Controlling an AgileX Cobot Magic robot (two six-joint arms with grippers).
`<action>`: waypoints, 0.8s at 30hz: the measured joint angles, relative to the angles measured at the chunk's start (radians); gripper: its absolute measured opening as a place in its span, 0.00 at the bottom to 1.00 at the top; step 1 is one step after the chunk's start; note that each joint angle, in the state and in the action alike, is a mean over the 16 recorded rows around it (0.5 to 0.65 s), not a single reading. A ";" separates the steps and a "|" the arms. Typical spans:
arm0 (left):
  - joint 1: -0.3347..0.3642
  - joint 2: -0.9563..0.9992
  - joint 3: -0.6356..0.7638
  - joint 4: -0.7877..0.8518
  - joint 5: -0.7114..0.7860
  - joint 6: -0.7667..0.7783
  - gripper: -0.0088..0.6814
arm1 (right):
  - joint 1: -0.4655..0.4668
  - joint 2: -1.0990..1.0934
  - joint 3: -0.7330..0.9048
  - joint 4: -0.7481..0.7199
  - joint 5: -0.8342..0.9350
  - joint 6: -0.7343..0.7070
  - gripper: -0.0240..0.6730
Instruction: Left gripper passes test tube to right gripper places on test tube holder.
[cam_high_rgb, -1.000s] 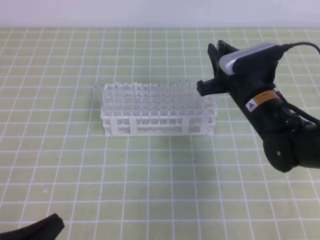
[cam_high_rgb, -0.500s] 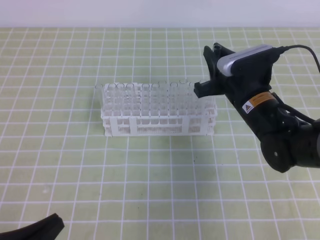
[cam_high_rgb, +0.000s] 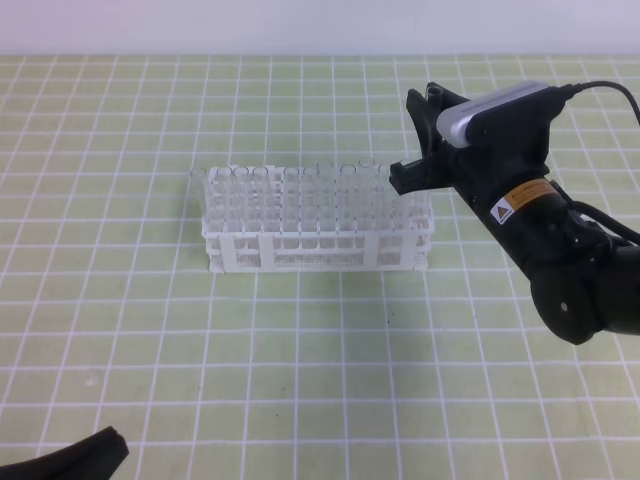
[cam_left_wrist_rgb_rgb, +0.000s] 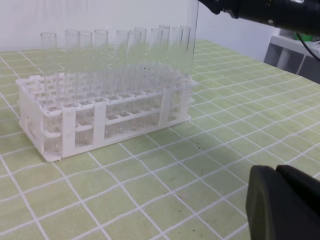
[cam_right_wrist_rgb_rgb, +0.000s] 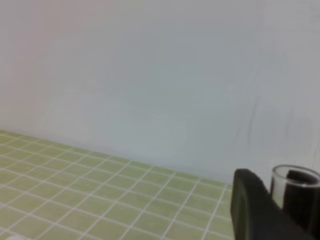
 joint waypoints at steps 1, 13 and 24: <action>0.000 0.000 -0.001 -0.002 -0.001 0.000 0.01 | 0.000 0.000 0.002 0.000 0.002 0.000 0.17; 0.000 0.001 0.003 0.006 0.001 0.000 0.01 | 0.000 0.023 0.015 0.000 -0.005 0.010 0.17; 0.000 0.000 0.000 0.000 0.000 0.000 0.01 | 0.000 0.045 0.015 -0.008 -0.012 0.018 0.17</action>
